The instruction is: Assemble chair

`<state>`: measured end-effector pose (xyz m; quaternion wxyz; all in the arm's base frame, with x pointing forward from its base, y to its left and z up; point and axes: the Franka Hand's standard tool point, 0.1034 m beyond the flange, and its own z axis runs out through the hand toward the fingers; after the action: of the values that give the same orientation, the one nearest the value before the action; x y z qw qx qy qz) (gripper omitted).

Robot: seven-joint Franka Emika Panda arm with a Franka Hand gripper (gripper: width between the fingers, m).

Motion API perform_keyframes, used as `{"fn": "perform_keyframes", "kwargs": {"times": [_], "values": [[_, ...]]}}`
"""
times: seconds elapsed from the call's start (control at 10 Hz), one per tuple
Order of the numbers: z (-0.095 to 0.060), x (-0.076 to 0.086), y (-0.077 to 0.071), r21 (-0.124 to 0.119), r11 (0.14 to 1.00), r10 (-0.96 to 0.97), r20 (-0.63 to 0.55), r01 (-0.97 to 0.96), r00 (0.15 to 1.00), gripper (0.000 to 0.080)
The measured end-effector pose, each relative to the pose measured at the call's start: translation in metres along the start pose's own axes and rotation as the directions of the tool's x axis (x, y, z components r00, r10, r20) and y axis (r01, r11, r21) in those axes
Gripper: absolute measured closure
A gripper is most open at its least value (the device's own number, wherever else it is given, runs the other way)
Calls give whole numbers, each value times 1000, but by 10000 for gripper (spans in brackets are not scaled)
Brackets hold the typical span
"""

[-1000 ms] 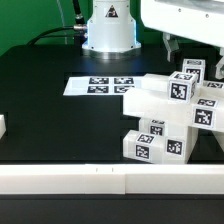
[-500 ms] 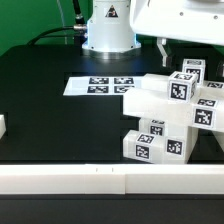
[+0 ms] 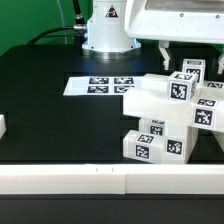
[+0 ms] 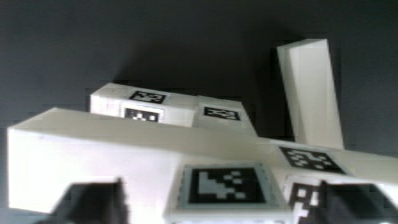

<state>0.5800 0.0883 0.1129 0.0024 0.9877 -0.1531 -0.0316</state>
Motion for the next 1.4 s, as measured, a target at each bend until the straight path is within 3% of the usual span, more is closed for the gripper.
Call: {"fn": "perform_keyframes", "kwargs": {"times": [0.1, 0.2, 0.6, 1.2, 1.3, 1.4], "values": [[0, 0, 0, 0, 1000, 0, 0, 0, 1000, 410], [0, 0, 0, 1, 1000, 10, 0, -10, 1000, 513], [0, 0, -1, 3, 981, 195, 1, -195, 981, 511], [0, -1, -3, 3, 856, 517, 2, -517, 856, 511], [0, -1, -3, 3, 858, 514, 2, -514, 858, 415], [0, -1, -3, 2, 858, 514, 2, -514, 858, 246]]}}
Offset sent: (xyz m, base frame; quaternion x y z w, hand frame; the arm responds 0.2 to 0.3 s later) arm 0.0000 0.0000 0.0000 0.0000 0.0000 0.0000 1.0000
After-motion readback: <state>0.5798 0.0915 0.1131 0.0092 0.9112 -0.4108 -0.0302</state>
